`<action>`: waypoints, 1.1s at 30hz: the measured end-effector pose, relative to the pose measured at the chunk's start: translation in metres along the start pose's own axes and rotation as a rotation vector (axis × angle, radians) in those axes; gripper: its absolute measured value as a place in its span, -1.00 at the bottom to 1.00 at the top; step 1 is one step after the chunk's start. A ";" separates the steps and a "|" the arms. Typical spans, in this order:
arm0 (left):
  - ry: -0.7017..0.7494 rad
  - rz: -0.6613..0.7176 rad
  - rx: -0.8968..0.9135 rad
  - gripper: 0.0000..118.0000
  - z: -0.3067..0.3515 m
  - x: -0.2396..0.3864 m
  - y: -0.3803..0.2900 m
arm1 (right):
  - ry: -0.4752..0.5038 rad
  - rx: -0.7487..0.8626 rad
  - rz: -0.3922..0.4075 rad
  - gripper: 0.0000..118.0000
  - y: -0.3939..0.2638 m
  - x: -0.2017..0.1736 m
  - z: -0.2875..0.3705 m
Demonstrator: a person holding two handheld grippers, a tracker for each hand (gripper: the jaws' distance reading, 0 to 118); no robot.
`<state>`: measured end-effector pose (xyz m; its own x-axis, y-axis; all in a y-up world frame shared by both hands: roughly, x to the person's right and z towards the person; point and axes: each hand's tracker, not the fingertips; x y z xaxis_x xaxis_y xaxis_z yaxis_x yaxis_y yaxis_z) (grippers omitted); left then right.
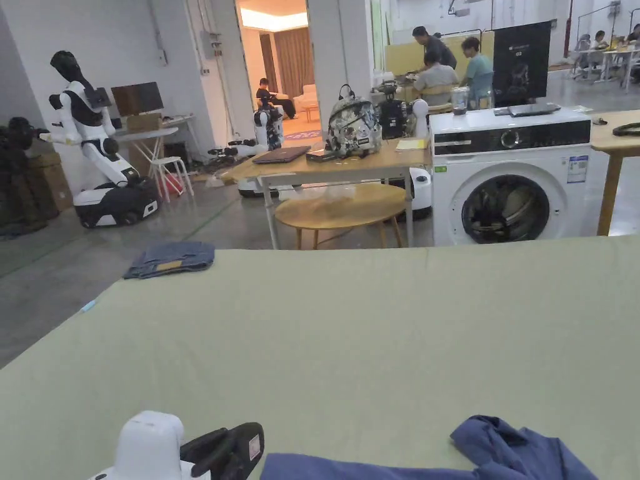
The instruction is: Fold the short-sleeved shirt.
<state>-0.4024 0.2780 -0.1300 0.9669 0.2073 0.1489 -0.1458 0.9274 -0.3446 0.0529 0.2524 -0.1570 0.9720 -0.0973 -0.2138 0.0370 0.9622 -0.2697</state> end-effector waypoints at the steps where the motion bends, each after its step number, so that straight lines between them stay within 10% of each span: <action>1: -0.007 0.039 -0.021 -1.00 -0.009 -0.007 0.003 | -0.001 -0.004 -0.002 -1.00 -0.001 0.001 0.001; 4: 0.036 0.051 -0.087 -1.00 -0.044 -0.028 0.006 | -0.019 -0.017 0.006 -1.00 -0.006 0.007 0.003; 9: -0.020 0.195 -0.339 -0.14 -0.138 -0.072 -0.004 | -0.051 -0.065 -0.021 -1.00 -0.017 0.027 0.001; 18: 0.207 0.198 -0.604 -0.23 -0.251 -0.130 -0.072 | -0.177 -0.135 -0.018 -1.00 -0.030 0.062 0.016; 21: 0.146 0.169 -0.607 -1.00 -0.245 -0.116 -0.065 | -0.204 -0.153 -0.042 -1.00 -0.037 0.071 0.020; 26: 0.221 0.087 -0.655 -1.00 -0.258 -0.102 -0.070 | -0.235 -0.217 -0.110 -1.00 -0.053 0.080 0.029; 29: 0.211 0.112 -0.673 -1.00 -0.257 -0.106 -0.066 | -0.290 -0.299 -0.216 -0.18 -0.063 0.081 0.031; 33: 0.202 0.132 -0.667 -1.00 -0.256 -0.108 -0.068 | -0.278 -0.401 -0.421 -0.14 -0.097 0.093 0.015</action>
<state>-0.4438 0.1130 -0.3597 0.9794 0.1830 -0.0859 -0.1675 0.4965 -0.8517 0.1432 0.1537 -0.1363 0.9189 -0.3248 0.2238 0.3914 0.6811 -0.6188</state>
